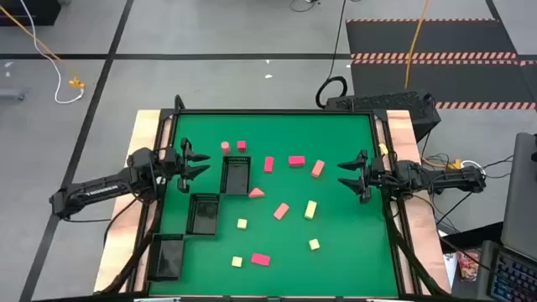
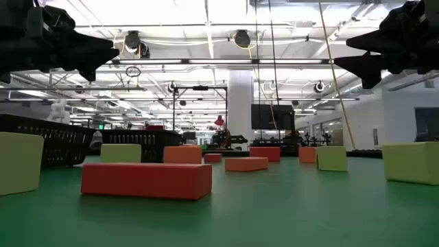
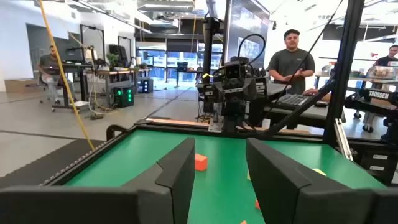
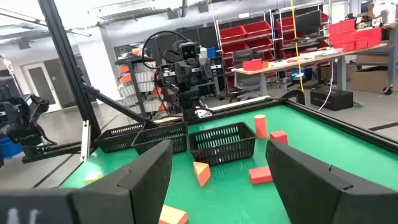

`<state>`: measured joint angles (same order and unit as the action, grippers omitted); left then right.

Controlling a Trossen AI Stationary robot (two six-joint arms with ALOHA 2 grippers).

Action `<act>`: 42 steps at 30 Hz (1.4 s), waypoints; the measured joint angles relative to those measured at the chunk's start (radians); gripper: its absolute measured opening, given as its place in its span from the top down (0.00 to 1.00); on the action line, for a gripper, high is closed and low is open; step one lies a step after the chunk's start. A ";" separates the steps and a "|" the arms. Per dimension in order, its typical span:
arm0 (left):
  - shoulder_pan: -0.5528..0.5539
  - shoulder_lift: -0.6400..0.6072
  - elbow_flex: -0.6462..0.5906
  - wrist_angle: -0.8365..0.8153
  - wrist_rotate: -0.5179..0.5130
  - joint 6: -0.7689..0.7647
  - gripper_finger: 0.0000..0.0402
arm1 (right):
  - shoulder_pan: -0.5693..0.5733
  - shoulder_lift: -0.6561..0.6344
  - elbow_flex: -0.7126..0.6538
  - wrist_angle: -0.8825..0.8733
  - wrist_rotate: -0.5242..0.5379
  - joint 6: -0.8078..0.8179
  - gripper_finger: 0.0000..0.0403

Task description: Sort & place blocks by color

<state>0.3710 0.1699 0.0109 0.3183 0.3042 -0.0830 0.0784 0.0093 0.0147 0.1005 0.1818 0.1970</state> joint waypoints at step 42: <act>0.000 0.000 0.000 0.000 0.000 0.035 0.63 | 0.000 0.000 0.000 0.000 0.000 0.000 0.37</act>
<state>0.3709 0.1699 0.0109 0.3183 0.3042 -0.0477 0.0784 0.0093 0.0147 0.1005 0.1818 0.1970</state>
